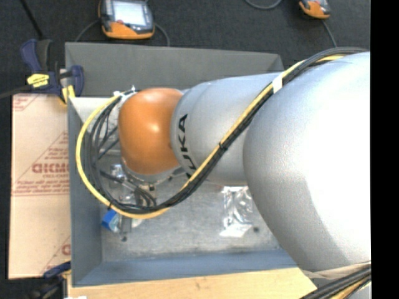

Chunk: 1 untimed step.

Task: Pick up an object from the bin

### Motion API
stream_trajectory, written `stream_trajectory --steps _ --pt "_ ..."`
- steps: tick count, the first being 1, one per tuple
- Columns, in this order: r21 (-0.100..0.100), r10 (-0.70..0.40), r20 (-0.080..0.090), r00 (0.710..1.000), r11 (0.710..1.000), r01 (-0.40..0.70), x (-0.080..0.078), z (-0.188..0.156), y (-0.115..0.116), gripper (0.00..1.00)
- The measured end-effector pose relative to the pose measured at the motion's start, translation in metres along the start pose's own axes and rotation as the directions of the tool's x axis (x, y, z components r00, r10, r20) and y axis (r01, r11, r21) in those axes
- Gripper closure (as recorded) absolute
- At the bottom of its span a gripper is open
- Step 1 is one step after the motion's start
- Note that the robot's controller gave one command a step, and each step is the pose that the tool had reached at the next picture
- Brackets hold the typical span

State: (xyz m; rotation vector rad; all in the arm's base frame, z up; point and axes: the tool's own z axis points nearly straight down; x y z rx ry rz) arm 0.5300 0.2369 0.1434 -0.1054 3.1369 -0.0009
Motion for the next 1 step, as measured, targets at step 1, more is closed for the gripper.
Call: stream_trajectory --steps 1 --pt "-0.002 -0.397 -0.004 0.918 0.918 0.397 -0.0121 0.0752 -0.0079 0.0"
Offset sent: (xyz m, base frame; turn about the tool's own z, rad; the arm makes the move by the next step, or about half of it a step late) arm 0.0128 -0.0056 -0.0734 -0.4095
